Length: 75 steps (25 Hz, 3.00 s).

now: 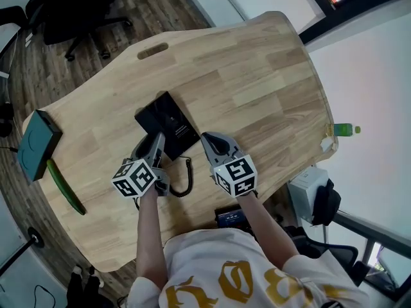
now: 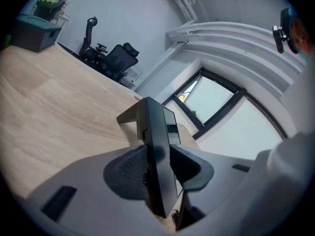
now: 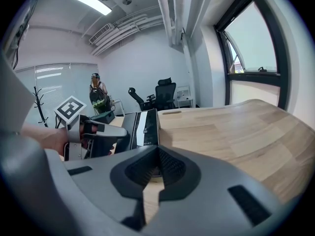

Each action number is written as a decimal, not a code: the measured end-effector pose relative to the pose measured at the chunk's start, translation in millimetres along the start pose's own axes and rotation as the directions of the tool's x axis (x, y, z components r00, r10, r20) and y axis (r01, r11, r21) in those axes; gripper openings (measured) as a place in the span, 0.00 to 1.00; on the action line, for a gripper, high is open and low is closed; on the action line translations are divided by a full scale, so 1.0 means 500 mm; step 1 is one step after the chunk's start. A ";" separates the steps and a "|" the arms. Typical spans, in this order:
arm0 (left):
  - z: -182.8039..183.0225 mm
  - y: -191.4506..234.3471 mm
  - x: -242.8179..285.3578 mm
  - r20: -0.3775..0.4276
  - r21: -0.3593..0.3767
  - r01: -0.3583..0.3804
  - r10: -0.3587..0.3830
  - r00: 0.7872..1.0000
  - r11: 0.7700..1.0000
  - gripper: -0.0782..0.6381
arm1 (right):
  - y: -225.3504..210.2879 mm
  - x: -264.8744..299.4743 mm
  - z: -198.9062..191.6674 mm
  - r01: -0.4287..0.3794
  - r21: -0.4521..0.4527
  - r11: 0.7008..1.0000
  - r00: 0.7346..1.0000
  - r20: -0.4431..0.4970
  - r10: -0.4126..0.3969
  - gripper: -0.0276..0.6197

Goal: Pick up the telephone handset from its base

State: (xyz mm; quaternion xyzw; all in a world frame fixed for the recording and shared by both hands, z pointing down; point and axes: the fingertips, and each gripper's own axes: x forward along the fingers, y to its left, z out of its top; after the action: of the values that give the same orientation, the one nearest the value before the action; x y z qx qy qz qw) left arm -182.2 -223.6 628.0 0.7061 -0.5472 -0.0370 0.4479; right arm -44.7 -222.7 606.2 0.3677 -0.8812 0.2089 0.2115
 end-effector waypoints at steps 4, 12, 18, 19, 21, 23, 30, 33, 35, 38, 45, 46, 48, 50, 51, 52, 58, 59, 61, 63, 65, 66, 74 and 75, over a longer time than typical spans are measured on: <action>0.001 0.007 -0.002 0.006 -0.094 0.035 -0.035 0.999 0.995 0.27 | 0.004 -0.002 0.001 -0.003 0.004 1.000 1.000 0.007 0.003 0.05; 0.003 0.005 -0.005 0.007 -0.089 0.044 -0.044 0.999 0.995 0.25 | -0.003 -0.020 0.007 0.014 0.010 1.000 1.000 0.019 -0.014 0.05; 0.009 -0.012 -0.015 0.018 -0.072 0.065 -0.064 0.998 0.995 0.22 | -0.003 -0.028 0.021 0.012 0.013 1.000 0.999 0.040 -0.012 0.05; 0.010 -0.016 -0.016 0.019 -0.066 0.069 -0.068 0.997 0.995 0.22 | -0.002 -0.029 0.022 0.013 0.013 1.000 0.999 0.042 -0.014 0.05; 0.011 -0.021 -0.017 0.019 -0.060 0.077 -0.076 0.997 0.995 0.21 | -0.001 -0.031 0.024 0.015 0.012 1.000 0.999 0.046 -0.016 0.05; 0.011 -0.023 -0.018 0.022 -0.065 0.082 -0.080 0.997 0.995 0.21 | 0.000 -0.034 0.025 0.016 0.012 1.000 0.999 0.049 -0.017 0.05; 0.016 -0.027 -0.025 0.032 -0.098 0.109 -0.107 0.994 0.989 0.21 | -0.005 -0.041 0.031 0.019 0.018 1.000 0.998 0.062 -0.021 0.05; 0.022 -0.036 -0.030 0.037 -0.096 0.131 -0.128 0.991 0.987 0.21 | -0.007 -0.039 0.036 0.022 0.020 1.000 0.997 0.071 -0.023 0.05; 0.025 -0.042 -0.035 0.040 -0.091 0.141 -0.138 0.990 0.986 0.21 | -0.004 -0.039 0.042 0.018 0.020 1.000 0.997 0.080 -0.020 0.05; 0.027 -0.050 -0.041 0.046 -0.091 0.158 -0.154 0.987 0.983 0.21 | 0.002 -0.045 0.049 0.014 0.019 1.000 0.996 0.092 -0.016 0.05; 0.024 -0.085 -0.048 0.053 -0.118 0.218 -0.213 0.976 0.969 0.21 | 0.009 -0.071 0.060 0.022 0.009 1.000 0.994 0.108 -0.023 0.05; 0.024 -0.091 -0.049 0.053 -0.116 0.226 -0.221 0.974 0.967 0.21 | 0.009 -0.075 0.062 0.024 0.009 1.000 0.993 0.113 -0.025 0.05; 0.023 -0.104 -0.052 0.050 -0.108 0.242 -0.238 0.970 0.964 0.21 | 0.006 -0.083 0.066 0.032 0.013 0.999 0.992 0.125 -0.033 0.05; 0.024 -0.119 -0.057 0.047 -0.100 0.257 -0.253 0.966 0.961 0.21 | 0.005 -0.093 0.071 0.038 0.017 0.999 0.990 0.138 -0.040 0.05; 0.024 -0.127 -0.062 0.047 -0.096 0.264 -0.261 0.964 0.960 0.21 | 0.006 -0.099 0.074 0.040 0.018 0.999 0.988 0.146 -0.042 0.05; 0.025 -0.134 -0.067 0.047 -0.092 0.272 -0.269 0.962 0.958 0.21 | 0.008 -0.105 0.077 0.042 0.019 0.999 0.987 0.154 -0.044 0.05; 0.019 -0.164 -0.104 0.050 -0.057 0.296 -0.293 0.955 0.954 0.21 | 0.025 -0.141 0.081 0.048 0.015 0.999 0.981 0.186 -0.050 0.05; 0.017 -0.169 -0.111 0.052 -0.053 0.299 -0.297 0.954 0.953 0.21 | 0.029 -0.148 0.079 0.048 0.015 0.999 0.981 0.188 -0.050 0.05; 0.013 -0.180 -0.126 0.059 -0.046 0.306 -0.303 0.951 0.951 0.21 | 0.039 -0.158 0.076 0.044 0.012 0.999 0.980 0.195 -0.045 0.05; 0.007 -0.189 -0.142 0.071 -0.051 0.311 -0.307 0.949 0.949 0.21 | 0.052 -0.168 0.073 0.038 0.006 0.999 0.979 0.199 -0.039 0.05; 0.000 -0.196 -0.157 0.082 -0.062 0.320 -0.315 0.946 0.945 0.21 | 0.063 -0.177 0.071 0.037 0.001 0.999 0.978 0.204 -0.037 0.05; -0.003 -0.201 -0.164 0.085 -0.063 0.326 -0.321 0.943 0.943 0.21 | 0.067 -0.182 0.072 0.037 -0.002 0.999 0.978 0.208 -0.036 0.05; 0.004 -0.252 -0.237 0.135 -0.032 0.377 -0.370 0.919 0.926 0.21 | 0.090 -0.240 0.098 0.084 -0.039 0.996 0.955 0.290 -0.069 0.05; 0.007 -0.257 -0.248 0.144 -0.025 0.384 -0.377 0.915 0.923 0.21 | 0.092 -0.248 0.102 0.087 -0.041 0.995 0.951 0.301 -0.071 0.05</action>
State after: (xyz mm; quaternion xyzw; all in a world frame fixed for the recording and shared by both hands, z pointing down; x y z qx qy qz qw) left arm -138.6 -125.8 485.1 0.7829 -0.4276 -0.1861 0.4119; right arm -10.6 -150.4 489.2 0.4242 -0.8928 0.1187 0.0938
